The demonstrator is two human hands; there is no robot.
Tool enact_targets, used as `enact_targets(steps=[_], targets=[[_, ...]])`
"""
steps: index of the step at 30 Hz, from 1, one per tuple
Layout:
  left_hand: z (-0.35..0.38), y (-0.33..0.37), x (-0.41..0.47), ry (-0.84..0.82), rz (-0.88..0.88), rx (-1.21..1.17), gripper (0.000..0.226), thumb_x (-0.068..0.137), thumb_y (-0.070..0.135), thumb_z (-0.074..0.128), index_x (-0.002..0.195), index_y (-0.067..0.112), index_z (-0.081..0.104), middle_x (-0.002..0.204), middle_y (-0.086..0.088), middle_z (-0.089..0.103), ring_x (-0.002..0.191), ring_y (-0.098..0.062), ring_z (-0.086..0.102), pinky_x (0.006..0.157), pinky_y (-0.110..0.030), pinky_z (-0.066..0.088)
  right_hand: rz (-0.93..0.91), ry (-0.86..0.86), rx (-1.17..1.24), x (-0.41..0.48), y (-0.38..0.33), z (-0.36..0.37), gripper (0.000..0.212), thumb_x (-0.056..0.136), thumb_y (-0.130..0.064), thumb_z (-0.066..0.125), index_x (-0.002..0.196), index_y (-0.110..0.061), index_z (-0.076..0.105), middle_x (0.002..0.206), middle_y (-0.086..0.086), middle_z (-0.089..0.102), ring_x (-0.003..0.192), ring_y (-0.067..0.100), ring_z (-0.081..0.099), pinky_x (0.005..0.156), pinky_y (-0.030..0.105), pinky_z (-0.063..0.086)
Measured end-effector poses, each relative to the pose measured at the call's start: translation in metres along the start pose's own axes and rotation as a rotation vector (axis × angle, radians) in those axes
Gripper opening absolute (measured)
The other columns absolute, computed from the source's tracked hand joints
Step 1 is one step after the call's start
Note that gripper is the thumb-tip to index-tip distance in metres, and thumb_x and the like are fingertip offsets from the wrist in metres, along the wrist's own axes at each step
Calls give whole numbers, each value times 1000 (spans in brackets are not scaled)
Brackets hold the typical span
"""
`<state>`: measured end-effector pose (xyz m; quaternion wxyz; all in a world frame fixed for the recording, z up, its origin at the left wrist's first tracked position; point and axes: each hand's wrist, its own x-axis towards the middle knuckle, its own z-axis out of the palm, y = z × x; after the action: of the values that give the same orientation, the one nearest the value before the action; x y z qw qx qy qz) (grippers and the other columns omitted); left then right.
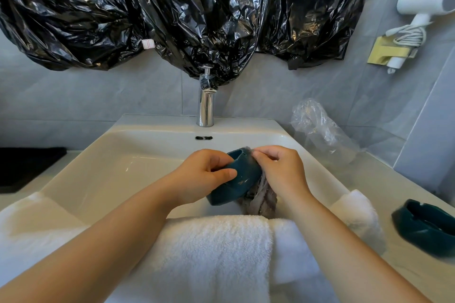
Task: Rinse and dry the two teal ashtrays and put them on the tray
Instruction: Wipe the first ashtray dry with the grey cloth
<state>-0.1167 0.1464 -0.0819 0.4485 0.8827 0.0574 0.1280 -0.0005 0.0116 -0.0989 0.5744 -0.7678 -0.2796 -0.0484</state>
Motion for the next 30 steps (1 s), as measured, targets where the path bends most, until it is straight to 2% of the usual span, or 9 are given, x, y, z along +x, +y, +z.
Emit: enact_targets(steps=[3, 6, 9, 11, 14, 17, 20, 25, 30], targets=[[-3, 2, -1, 2, -7, -151, 17, 98, 15, 51, 97, 17, 68, 90, -3, 73, 77, -12, 67, 62, -21, 52, 127, 11, 129, 3, 5, -5, 15, 94, -15, 61, 94, -18, 76, 99, -3, 73, 100, 18, 65, 91, 36, 54], [-5, 0, 0, -36, -35, -253, 17, 94, 18, 56, 105, 12, 66, 92, -3, 73, 80, -15, 66, 68, -28, 49, 177, -24, 270, 0, 3, -6, 12, 91, -18, 65, 93, -20, 77, 98, -2, 75, 99, 19, 68, 95, 43, 54], [-5, 0, 3, -54, -109, -342, 30, 78, 20, 59, 104, 8, 67, 92, -8, 72, 81, -19, 66, 74, -30, 50, 130, -83, 267, -4, -1, -6, 11, 90, -17, 67, 94, -19, 77, 99, -3, 74, 100, 16, 67, 94, 37, 54], [-4, 3, 4, 1, -161, -356, 19, 85, 20, 62, 97, 7, 68, 87, -10, 70, 77, -20, 64, 74, -29, 48, 68, -130, 251, -6, -5, -5, 10, 89, -16, 68, 93, -19, 77, 98, -3, 74, 99, 14, 67, 91, 31, 54], [-3, 2, 5, 86, -196, -301, 21, 96, 24, 53, 90, 9, 67, 79, -7, 68, 67, -17, 62, 66, -25, 46, -19, -159, 198, -9, -8, -4, 10, 88, -16, 69, 87, -23, 77, 93, -6, 75, 93, 10, 67, 82, 20, 54], [-2, 1, 6, 82, -177, -261, 20, 95, 17, 54, 94, 2, 68, 83, -13, 67, 73, -21, 59, 70, -29, 43, -53, -143, 168, -10, -9, -3, 10, 87, -16, 70, 91, -21, 77, 93, -8, 74, 89, 6, 67, 77, 14, 53], [-1, 1, 6, 78, -154, -200, 17, 96, 13, 52, 88, 8, 66, 82, -11, 64, 75, -23, 56, 71, -31, 42, -37, -73, 157, -7, -7, -4, 9, 87, -17, 70, 90, -22, 76, 90, -11, 73, 86, 3, 65, 70, 9, 50], [-2, 0, 5, 90, -131, -181, 19, 98, 13, 50, 94, 3, 65, 85, -14, 65, 77, -25, 57, 72, -34, 44, -20, -35, 139, -7, -4, -5, 8, 88, -17, 69, 89, -23, 73, 90, -11, 70, 86, 4, 63, 70, 13, 47], [0, 1, 5, 64, -78, -108, 16, 97, 12, 51, 91, 11, 65, 84, -8, 66, 75, -17, 58, 66, -23, 47, -166, -89, 92, -10, -11, -1, 10, 85, -16, 72, 85, -26, 73, 84, -10, 72, 80, 5, 64, 70, 11, 51]])
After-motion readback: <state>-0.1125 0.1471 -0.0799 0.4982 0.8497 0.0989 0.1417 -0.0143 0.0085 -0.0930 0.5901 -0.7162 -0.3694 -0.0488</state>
